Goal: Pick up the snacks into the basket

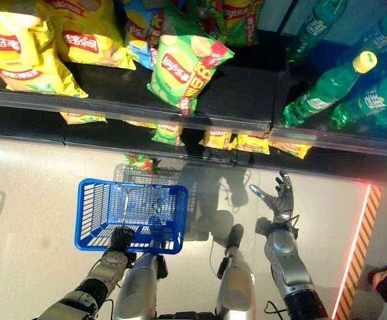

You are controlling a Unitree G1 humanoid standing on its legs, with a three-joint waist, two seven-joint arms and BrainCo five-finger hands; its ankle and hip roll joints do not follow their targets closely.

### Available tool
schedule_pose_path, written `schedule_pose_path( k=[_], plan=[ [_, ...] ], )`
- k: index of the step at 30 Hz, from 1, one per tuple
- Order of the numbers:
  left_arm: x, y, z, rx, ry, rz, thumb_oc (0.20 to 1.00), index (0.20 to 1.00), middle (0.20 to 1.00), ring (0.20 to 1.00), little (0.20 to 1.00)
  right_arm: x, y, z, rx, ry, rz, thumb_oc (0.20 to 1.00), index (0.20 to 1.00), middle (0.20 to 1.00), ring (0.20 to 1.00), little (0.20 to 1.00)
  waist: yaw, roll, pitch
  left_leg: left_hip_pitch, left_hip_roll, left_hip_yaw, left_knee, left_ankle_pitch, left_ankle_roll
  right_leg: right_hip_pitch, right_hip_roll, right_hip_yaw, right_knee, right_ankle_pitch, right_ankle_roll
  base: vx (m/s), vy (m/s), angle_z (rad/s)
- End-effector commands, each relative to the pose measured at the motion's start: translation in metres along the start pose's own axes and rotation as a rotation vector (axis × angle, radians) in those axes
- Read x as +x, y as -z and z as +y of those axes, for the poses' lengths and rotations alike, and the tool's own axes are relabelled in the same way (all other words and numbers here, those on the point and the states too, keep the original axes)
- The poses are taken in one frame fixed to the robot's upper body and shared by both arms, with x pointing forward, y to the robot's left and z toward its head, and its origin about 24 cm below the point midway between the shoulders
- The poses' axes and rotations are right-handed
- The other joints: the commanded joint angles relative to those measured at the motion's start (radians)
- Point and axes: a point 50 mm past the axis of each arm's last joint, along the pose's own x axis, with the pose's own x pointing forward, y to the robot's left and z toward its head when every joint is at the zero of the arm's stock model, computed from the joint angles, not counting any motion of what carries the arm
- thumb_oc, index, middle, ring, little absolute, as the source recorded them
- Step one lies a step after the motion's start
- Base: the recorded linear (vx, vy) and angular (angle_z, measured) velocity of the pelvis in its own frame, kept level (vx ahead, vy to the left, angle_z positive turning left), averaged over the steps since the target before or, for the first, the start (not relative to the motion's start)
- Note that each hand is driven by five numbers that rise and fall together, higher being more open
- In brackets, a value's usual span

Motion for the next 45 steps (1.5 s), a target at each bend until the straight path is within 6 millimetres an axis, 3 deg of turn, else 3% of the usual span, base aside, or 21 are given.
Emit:
schedule_pose_path(
  k=[1, 8, 11, 18, 25, 36, 45],
  plan=[
    [-0.01, 0.043, 0.001, 0.055, -0.029, 0.147, 0.2, 0.2, 0.2, 0.2, 0.2, 0.002, -0.055, -0.014, 0.081, 0.037, -0.277, 1.0, 1.0, 1.0, 1.0, 1.0, -0.003, -0.021, -0.015, -0.016, -0.014, -0.022, -0.062, 0.001, 0.014, -0.079, 0.013, 0.028, -0.019, 0.101, 0.01, -0.02, -0.023, -0.08],
    [-0.012, 0.049, 0.0, 0.065, -0.034, 0.162, 0.2, 0.2, 0.2, 0.2, 0.2, 0.001, -0.086, -0.027, 0.09, 0.101, -0.431, 1.0, 1.0, 1.0, 1.0, 1.0, -0.009, -0.022, -0.015, -0.006, -0.015, -0.021, -0.061, -0.007, 0.017, -0.075, 0.014, 0.032, -0.014, 0.095, 0.01, 0.01, -0.009, -0.02],
    [-0.012, 0.046, -0.002, 0.068, -0.027, 0.152, 0.2, 0.2, 0.2, 0.2, 0.2, 0.01, -0.104, -0.033, 0.098, 0.156, -0.508, 1.0, 1.0, 1.0, 1.0, 1.0, -0.006, -0.019, -0.019, -0.013, -0.018, -0.021, -0.062, -0.005, 0.018, -0.078, 0.013, 0.033, -0.018, 0.099, 0.011, 0.01, -0.003, 0.0],
    [-0.011, 0.043, -0.004, 0.06, -0.019, 0.147, 0.2, 0.2, 0.2, 0.2, 0.2, 0.024, -0.119, -0.035, 0.116, 0.207, -0.552, 1.0, 1.0, 1.0, 1.0, 1.0, 0.004, -0.017, -0.019, -0.012, -0.025, -0.024, -0.055, -0.014, 0.024, -0.076, 0.008, 0.033, -0.006, 0.091, 0.011, 0.01, -0.002, 0.0],
    [-0.011, 0.041, -0.005, 0.062, -0.003, 0.145, 0.2, 0.2, 0.2, 0.2, 0.2, 0.038, -0.125, -0.023, 0.14, 0.155, -0.537, 1.0, 1.0, 1.0, 1.0, 1.0, 0.023, -0.018, -0.014, -0.015, -0.028, -0.032, -0.045, -0.022, 0.025, -0.069, 0.006, 0.026, 0.001, 0.081, 0.01, 0.01, -0.002, 0.01],
    [-0.014, 0.048, -0.008, 0.077, 0.029, 0.159, 0.2, 0.2, 0.2, 0.2, 0.2, 0.077, -0.12, 0.019, 0.08, 0.042, -0.404, 1.0, 1.0, 1.0, 1.0, 1.0, 0.077, -0.014, 0.004, -0.023, -0.035, -0.05, -0.038, -0.025, 0.031, -0.066, -0.007, 0.009, 0.02, 0.077, 0.009, 0.01, 0.002, 0.04],
    [-0.014, 0.044, -0.01, 0.065, 0.022, 0.139, 0.2, 0.2, 0.2, 0.2, 0.2, 0.103, -0.125, 0.036, 0.057, 0.031, -0.342, 1.0, 1.0, 1.0, 1.0, 1.0, 0.119, -0.006, 0.032, -0.08, -0.042, -0.071, 0.058, -0.058, 0.042, -0.091, -0.028, 0.004, 0.092, 0.054, 0.005, -0.01, 0.013, 0.08]
  ],
)
